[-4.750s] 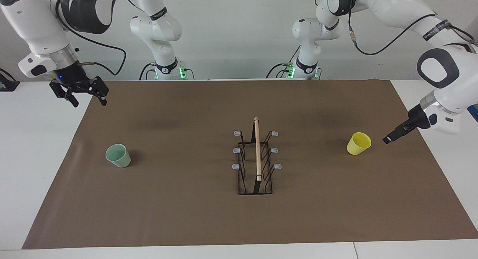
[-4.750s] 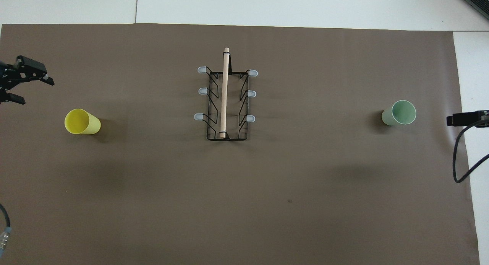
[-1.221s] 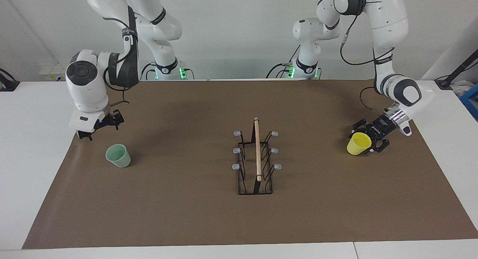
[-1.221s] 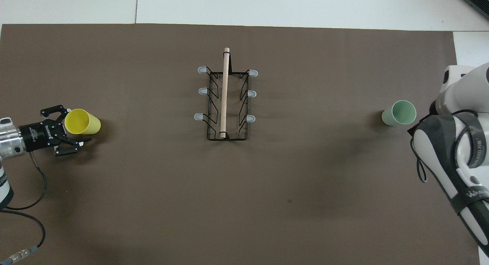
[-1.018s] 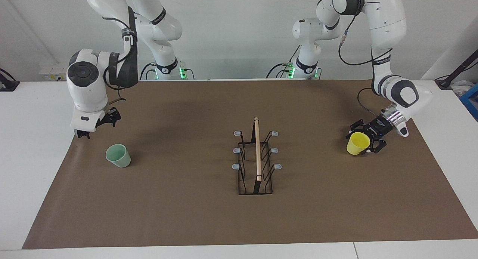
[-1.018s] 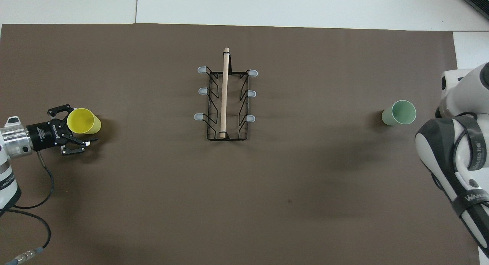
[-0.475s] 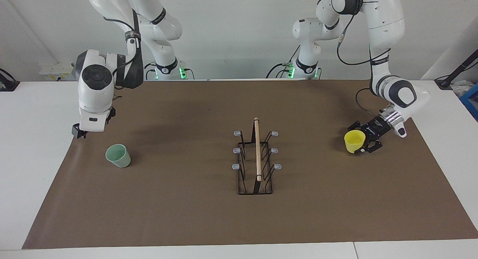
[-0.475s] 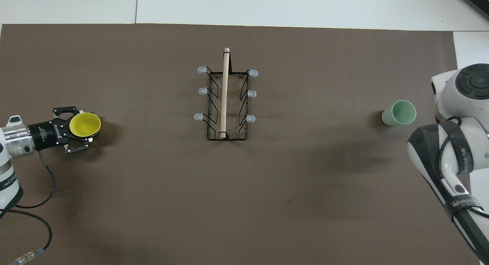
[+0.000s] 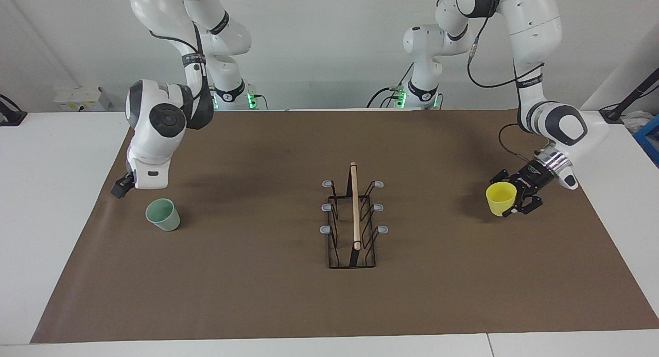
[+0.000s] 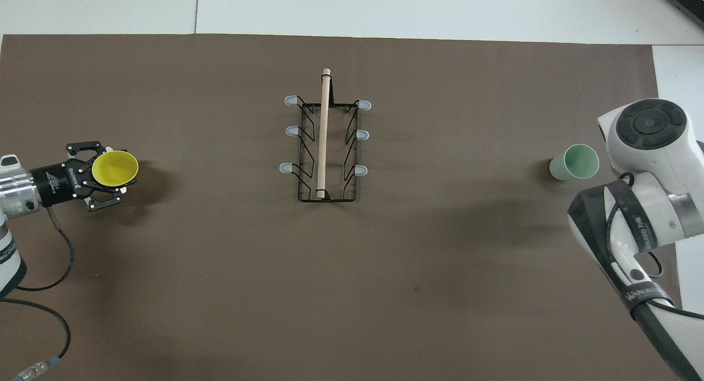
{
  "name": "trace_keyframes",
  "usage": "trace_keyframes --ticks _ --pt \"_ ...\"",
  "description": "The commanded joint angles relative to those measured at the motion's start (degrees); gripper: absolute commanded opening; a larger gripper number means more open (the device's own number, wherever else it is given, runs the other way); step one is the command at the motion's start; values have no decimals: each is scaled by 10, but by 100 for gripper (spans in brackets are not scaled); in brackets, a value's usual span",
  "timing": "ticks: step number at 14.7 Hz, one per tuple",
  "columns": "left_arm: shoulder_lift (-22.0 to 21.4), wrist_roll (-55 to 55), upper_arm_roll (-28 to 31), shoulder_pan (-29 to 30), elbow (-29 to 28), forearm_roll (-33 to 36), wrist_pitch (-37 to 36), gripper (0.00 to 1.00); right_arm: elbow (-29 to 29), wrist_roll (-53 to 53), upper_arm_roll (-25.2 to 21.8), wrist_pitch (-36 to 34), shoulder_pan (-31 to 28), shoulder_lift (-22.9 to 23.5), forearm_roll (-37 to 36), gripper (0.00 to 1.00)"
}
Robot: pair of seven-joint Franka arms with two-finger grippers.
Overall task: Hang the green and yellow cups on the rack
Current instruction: 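Grasp the yellow cup with the left gripper and lift it, then carry the yellow cup to the rack while the right gripper lifts the green cup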
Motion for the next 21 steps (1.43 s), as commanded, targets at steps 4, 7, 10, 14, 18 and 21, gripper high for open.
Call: trace_keyframes --ticks 4,7,10,14,18,21 --pt "-46 -19 4 -28 35 127 12 0 7 -22 1 -2 25 22 -59 100" --pt "-78 -68 3 -53 37 219 58 0 24 -23 1 -33 57 50 -105 100" --pt "-114 -103 -37 -53 39 325 84 0 38 -22 1 -37 61 79 -132 100" --pt "-143 -130 -91 -44 40 408 91 0 42 -18 1 -41 67 116 -179 100" --pt "-172 -154 -195 6 40 490 107 0 42 -17 1 -49 74 125 -205 100" --pt "-180 -208 -233 0 37 565 141 0 49 -16 1 -64 99 138 -222 100"
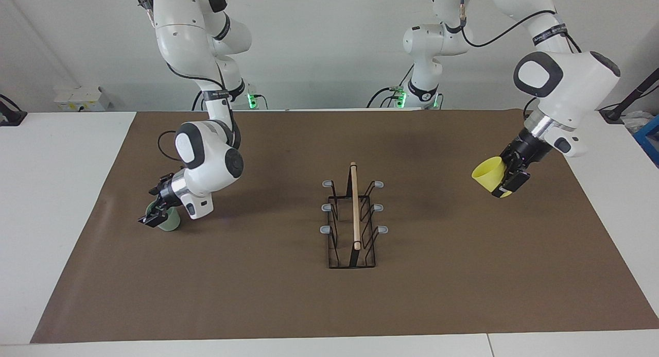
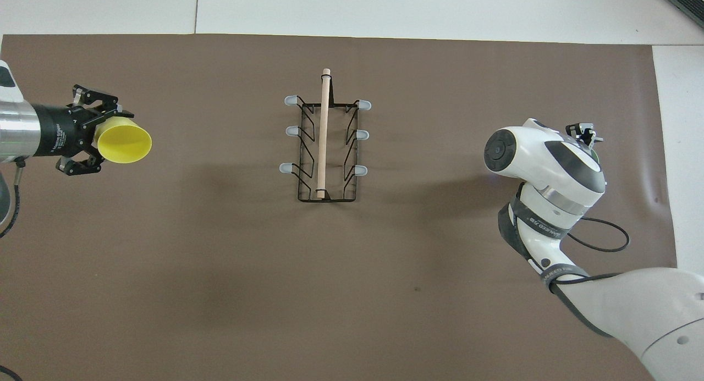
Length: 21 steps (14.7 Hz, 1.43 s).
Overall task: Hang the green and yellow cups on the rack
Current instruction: 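Carry the yellow cup to the rack while the right gripper lifts the green cup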
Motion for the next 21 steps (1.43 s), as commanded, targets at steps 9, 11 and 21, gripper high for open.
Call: trace_keyframes --ticks 9,11,21 --pt "-29 -345 -187 17 -44 360 108 0 11 12 -1 -25 25 28 -37 100" --pt "-38 -442 -217 18 -64 448 120 0 8 13 0 -25 25 32 -43 100" --pt "-32 -719 -310 14 -109 826 121 0 3 52 0 -18 26 53 -62 100"
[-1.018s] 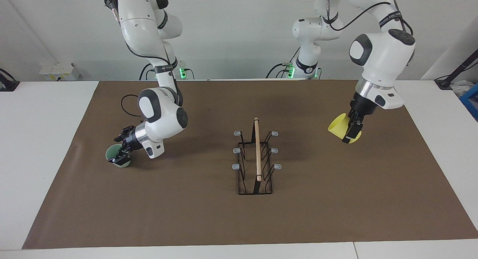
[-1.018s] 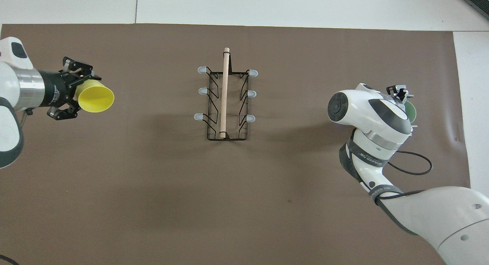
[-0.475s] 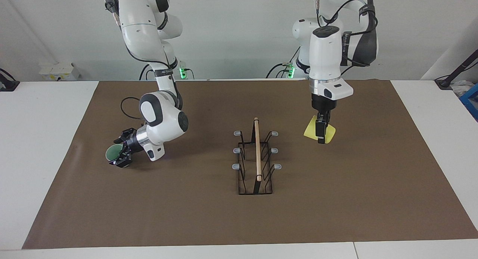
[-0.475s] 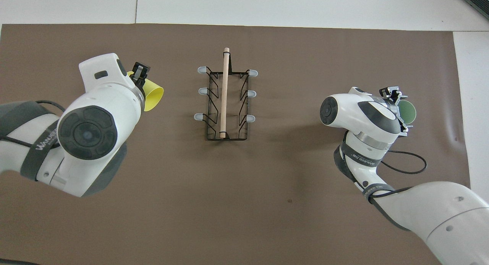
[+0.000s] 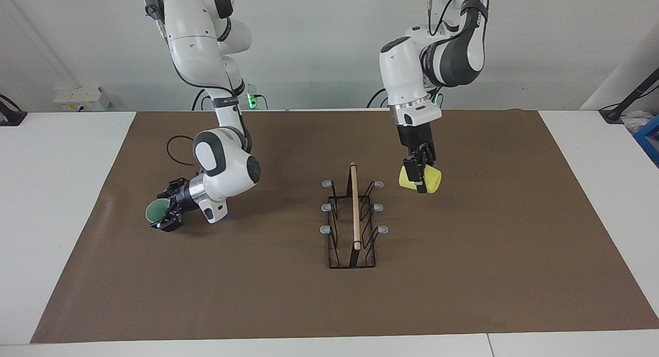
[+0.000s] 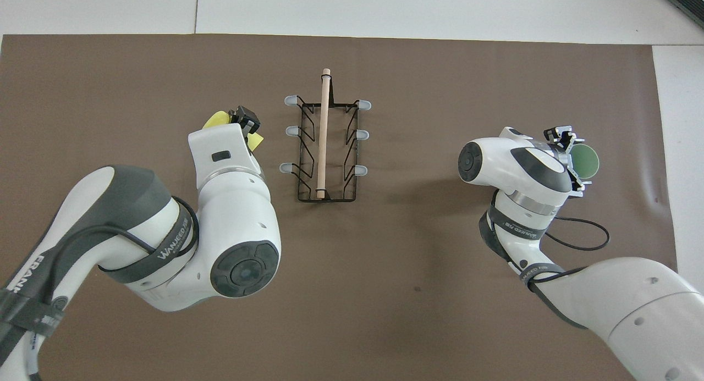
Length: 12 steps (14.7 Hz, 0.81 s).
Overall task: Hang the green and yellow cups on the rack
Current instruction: 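Carry the yellow cup to the rack while the right gripper lifts the green cup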
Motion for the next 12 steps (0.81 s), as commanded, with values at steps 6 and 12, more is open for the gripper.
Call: trace_keyframes --ticks 6,12 --pt "-8 -31 -48 4 -29 174 -29 0 -8 60 1 -7 20 28 -23 100" --pt "35 -88 -83 -1 -28 237 -93 0 -29 93 1 3 15 32 -52 100"
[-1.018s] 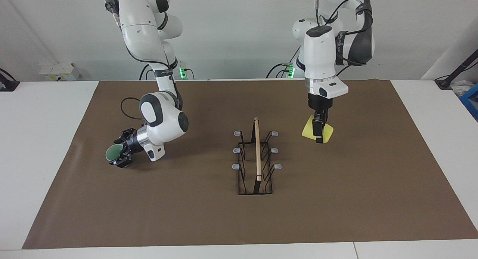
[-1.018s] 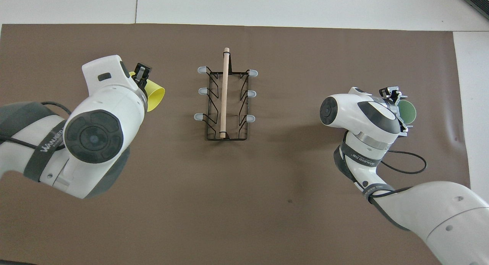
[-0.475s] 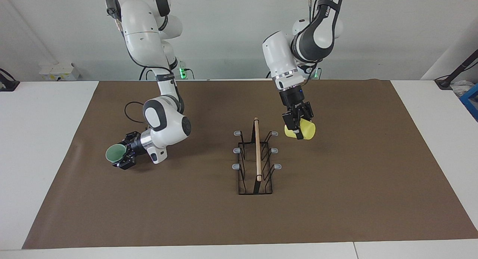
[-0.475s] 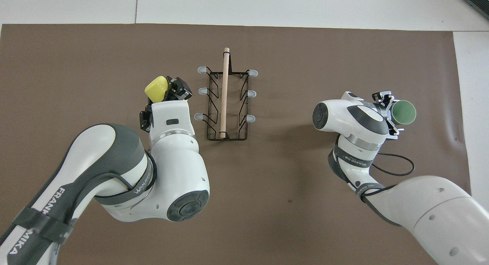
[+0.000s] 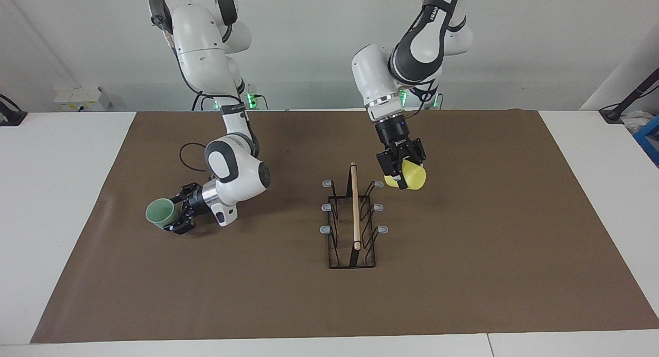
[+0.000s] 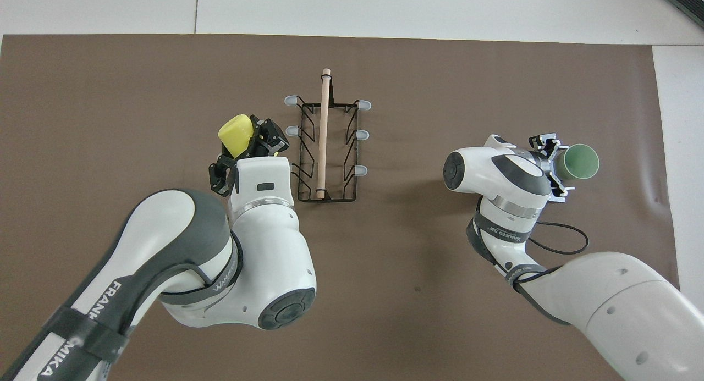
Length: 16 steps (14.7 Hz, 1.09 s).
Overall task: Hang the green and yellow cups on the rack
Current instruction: 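Carry the yellow cup to the rack while the right gripper lifts the green cup, then hang the yellow cup on a rack peg with the left gripper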
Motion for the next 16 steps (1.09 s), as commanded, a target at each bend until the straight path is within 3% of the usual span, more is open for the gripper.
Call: trace_keyframes --ticks 1,8,16 --pt "30 -46 -15 -2 3 49 -36 0 -16 23 1 4 -6 -2 -33 100" --pt "87 -105 -46 -11 21 96 -105 0 -54 59 1 26 -16 -10 -91 100" --pt "88 -152 -60 -20 18 91 -109 0 -58 59 1 25 -25 -11 -112 100"
